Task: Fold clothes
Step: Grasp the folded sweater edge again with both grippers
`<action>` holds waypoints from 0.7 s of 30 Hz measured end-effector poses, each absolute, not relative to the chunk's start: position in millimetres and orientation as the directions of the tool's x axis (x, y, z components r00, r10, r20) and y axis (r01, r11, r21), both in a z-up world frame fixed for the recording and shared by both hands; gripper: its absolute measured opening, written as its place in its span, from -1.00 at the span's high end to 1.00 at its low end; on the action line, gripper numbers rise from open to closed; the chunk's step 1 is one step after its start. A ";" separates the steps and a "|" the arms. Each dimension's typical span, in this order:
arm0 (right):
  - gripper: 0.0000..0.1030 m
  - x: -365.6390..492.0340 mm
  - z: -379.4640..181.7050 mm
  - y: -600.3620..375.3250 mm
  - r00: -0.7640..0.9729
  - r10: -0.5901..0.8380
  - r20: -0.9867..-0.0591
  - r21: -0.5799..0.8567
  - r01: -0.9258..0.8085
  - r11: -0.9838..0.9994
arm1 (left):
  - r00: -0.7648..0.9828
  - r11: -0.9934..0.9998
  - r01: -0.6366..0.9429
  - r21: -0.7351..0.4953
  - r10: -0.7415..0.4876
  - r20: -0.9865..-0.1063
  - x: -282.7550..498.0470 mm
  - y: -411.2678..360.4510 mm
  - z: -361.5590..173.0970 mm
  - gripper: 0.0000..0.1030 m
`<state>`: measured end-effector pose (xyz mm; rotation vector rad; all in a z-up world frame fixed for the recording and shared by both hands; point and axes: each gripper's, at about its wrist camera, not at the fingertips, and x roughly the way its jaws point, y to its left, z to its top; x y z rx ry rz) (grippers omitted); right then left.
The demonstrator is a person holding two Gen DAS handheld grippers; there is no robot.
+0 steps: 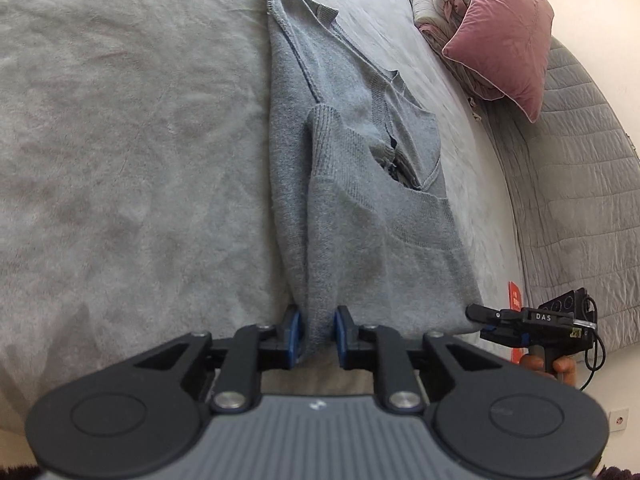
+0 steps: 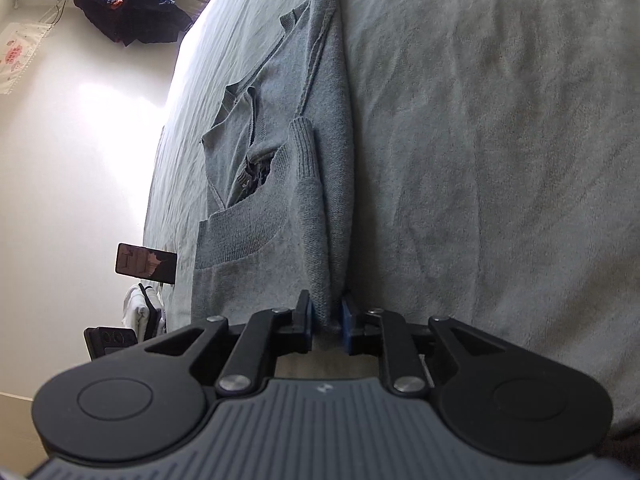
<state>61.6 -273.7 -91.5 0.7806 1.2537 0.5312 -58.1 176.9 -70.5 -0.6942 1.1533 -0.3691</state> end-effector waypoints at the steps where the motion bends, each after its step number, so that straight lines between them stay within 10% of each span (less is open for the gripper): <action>1: 0.48 62.1 -93.1 -271.8 0.243 0.723 -0.646 0.754 0.057 0.654 | 0.376 0.731 -0.073 -0.679 -0.610 -0.697 -57.6 177.9 -72.5 0.41; 4: 0.20 41.9 -90.2 -268.9 0.222 0.714 -0.664 0.737 0.034 0.675 | 0.365 0.706 -0.041 -0.707 -0.649 -0.668 -59.1 178.9 -73.1 0.13; 13: 0.19 42.7 -92.1 -250.3 0.173 0.733 -0.658 0.747 0.033 0.664 | 0.311 0.682 0.005 -0.732 -0.696 -0.647 -59.2 173.7 -78.8 0.17; 21: 0.55 46.3 -96.5 -259.2 0.139 0.772 -0.621 0.783 0.055 0.620 | 0.257 0.662 0.022 -0.749 -0.728 -0.636 -53.0 175.9 -83.4 0.48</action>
